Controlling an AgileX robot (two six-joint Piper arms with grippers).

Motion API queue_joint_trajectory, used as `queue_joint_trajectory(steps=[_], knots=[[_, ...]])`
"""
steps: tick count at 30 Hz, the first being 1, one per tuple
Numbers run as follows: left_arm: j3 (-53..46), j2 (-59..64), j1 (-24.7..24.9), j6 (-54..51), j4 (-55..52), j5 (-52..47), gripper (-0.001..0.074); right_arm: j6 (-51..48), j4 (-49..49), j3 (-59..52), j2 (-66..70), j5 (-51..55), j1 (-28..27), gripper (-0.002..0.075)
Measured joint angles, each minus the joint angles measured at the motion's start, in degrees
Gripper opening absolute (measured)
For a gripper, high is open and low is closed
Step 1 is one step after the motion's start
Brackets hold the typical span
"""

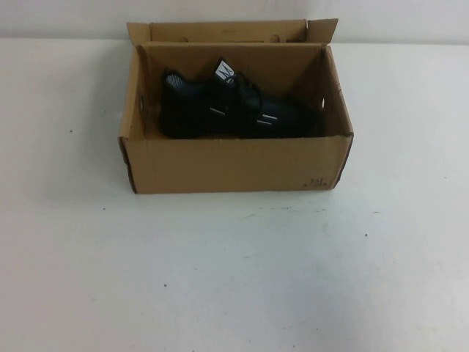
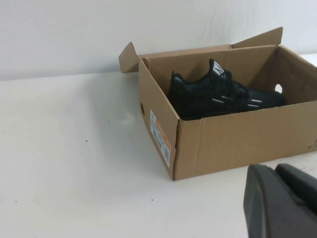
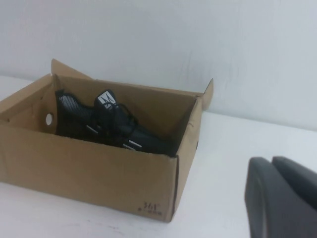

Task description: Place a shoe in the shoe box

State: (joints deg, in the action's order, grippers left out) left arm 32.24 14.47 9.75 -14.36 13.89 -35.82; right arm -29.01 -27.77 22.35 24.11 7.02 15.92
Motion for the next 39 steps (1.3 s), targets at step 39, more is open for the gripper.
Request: queue_joint_trajectory(steps=[39], knots=[[-33.7, -15.1, 0.0, 15.5, -13.9, 16.4, -0.0001, 0.0, -1.0, 0.0, 0.0, 15.2, 0.0, -0.0017]])
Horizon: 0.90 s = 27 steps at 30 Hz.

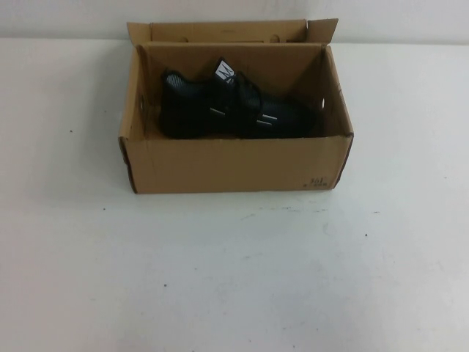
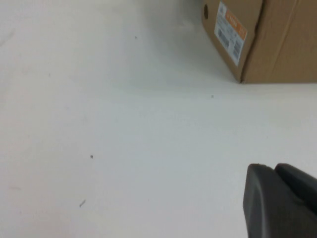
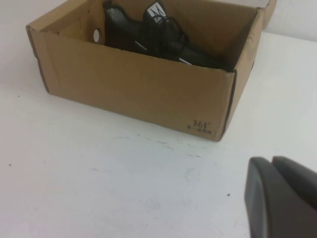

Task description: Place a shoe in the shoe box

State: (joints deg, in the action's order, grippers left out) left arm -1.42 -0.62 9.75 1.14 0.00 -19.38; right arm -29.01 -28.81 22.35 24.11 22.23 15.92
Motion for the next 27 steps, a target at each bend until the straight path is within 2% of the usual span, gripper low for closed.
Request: queue_joint_trajectory(steps=[3, 27], knots=[[0.0, 0.0, 0.0, 0.1, 0.0, -2.7, -0.0001, 0.0, 0.0, 0.0, 0.0, 0.4, 0.0, -0.0017], [0.0, 0.0, 0.0, 0.1, 0.0, -2.9, -0.0001, 0.0, 2.1, 0.0, 0.0, 4.5, 0.0, -0.0017]])
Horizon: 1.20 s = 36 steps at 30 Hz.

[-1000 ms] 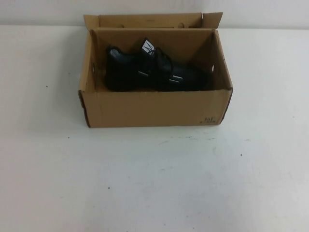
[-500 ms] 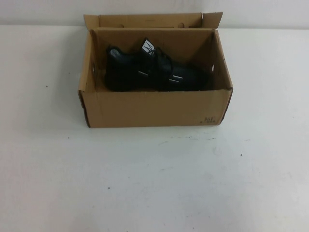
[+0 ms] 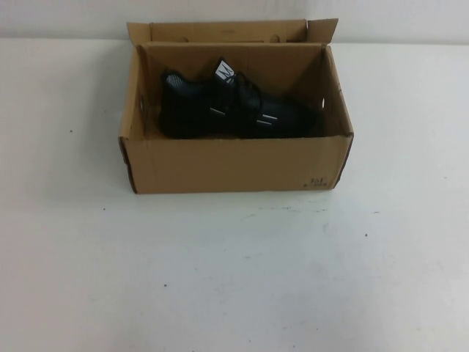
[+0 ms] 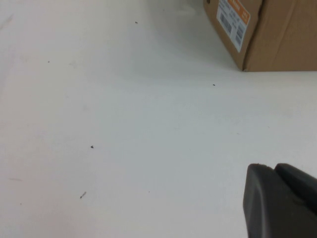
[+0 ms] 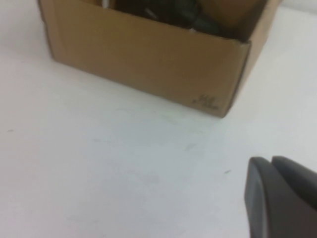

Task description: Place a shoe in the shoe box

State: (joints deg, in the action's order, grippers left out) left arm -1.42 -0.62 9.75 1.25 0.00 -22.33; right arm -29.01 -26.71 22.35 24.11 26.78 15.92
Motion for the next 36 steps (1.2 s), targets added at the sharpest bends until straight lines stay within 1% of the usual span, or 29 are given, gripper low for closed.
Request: queue_joint_trajectory(steps=[4, 10, 13, 20, 28, 32, 36], knots=[[0.0, 0.0, 0.0, 0.0, 0.0, 0.0, -0.0001, -0.2, 4.4, 0.0, -1.8, -3.7, -0.6, -0.0017], [0.0, 0.0, 0.0, 0.0, 0.0, 0.0, -0.0001, 0.0, 5.3, -0.1, -8.7, -4.4, -2.9, -0.0017], [0.0, 0.0, 0.0, 0.0, 0.0, 0.0, -0.0001, 2.5, 6.2, -1.6, -10.8, -5.4, -3.4, -0.0017], [0.0, 0.0, 0.0, 0.0, 0.0, 0.0, -0.0001, 15.7, 16.8, -10.8, -14.8, -12.9, -3.4, -0.0017], [0.0, 0.0, 0.0, 0.0, 0.0, 0.0, -0.0001, 17.6, 19.8, -20.1, -21.6, -15.1, -3.6, -0.0017], [0.0, 0.0, 0.0, 0.0, 0.0, 0.0, -0.0001, 21.3, 19.9, -23.6, -24.2, -15.1, -6.6, -0.0017], [0.0, 0.0, 0.0, 0.0, 0.0, 0.0, -0.0001, 24.5, 20.2, -24.0, -24.5, -12.1, -11.6, -0.0017]])
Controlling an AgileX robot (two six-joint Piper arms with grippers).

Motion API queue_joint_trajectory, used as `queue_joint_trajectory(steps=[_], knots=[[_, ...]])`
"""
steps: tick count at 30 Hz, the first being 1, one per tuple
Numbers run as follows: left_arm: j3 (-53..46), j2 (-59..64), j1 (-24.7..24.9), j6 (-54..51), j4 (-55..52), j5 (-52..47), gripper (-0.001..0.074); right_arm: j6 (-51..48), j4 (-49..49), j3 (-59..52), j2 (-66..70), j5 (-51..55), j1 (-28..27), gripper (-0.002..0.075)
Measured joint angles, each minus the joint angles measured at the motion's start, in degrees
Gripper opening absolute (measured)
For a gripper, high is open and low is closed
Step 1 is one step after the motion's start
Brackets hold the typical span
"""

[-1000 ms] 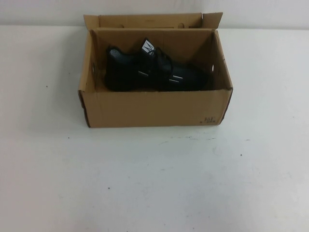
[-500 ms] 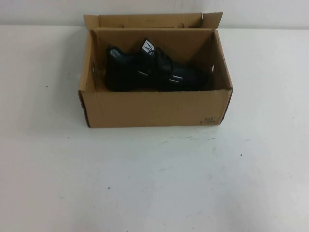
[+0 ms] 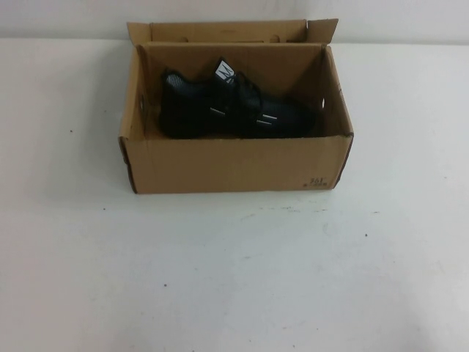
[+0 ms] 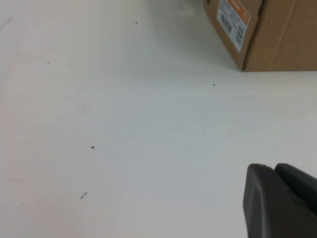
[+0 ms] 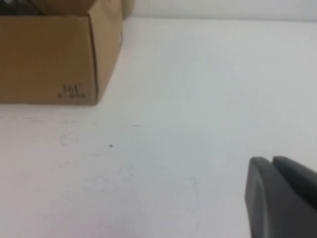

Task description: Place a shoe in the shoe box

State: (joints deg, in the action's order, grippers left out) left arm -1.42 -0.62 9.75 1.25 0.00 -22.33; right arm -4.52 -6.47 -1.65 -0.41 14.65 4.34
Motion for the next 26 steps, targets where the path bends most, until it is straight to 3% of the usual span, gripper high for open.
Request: queue_joint_trajectory(steps=[5, 26], knots=[[0.0, 0.0, 0.0, -0.1, 0.0, 0.0, -0.0001, 0.5, 2.5, 0.0, 0.0, 4.4, -1.7, -0.0017], [0.0, 0.0, 0.0, -0.1, 0.0, -0.1, -0.0001, 0.9, 2.7, 0.0, -0.1, 5.0, -2.2, -0.0017]])
